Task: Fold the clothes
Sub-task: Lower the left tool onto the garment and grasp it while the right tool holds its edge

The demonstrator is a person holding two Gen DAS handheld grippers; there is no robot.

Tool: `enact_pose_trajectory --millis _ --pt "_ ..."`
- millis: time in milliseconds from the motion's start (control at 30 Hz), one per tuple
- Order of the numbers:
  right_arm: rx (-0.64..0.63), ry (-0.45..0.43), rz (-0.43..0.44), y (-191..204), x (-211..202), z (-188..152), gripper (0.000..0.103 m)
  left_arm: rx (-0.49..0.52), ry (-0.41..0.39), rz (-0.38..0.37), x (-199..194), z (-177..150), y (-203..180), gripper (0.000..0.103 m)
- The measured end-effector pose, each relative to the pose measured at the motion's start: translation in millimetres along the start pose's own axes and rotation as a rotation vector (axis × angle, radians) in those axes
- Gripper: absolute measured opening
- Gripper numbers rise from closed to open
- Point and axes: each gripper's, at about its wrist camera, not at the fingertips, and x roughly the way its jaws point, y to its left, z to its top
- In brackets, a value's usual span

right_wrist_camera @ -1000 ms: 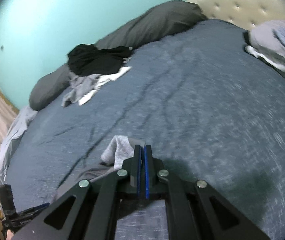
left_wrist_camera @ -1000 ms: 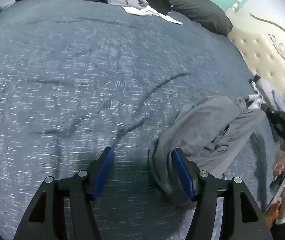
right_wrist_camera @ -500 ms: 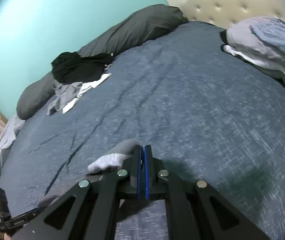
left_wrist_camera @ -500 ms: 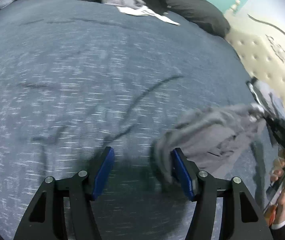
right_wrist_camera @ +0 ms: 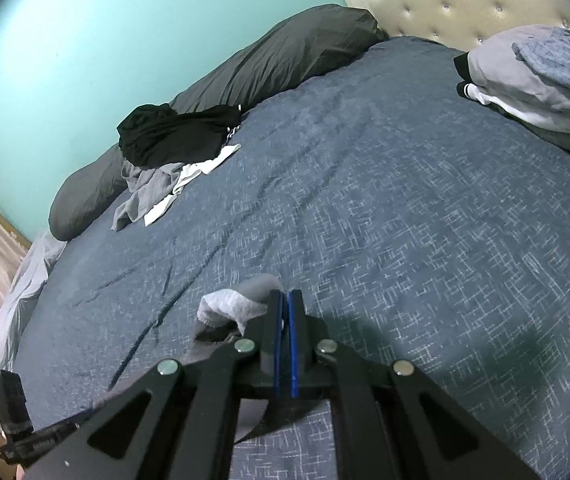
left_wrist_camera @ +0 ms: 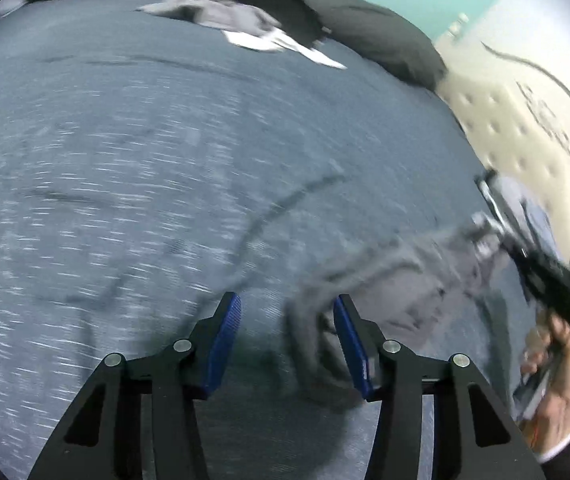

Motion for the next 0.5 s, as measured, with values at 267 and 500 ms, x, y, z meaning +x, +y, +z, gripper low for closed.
enact_pose_trajectory --millis 267,500 --pt "0.002 -0.003 0.012 4 -2 0 0.003 0.037 0.045 0.052 12 -4 -6 0.053" --pt "0.001 0.001 0.016 5 0 0 0.003 0.133 0.077 0.015 22 -12 -38 0.053"
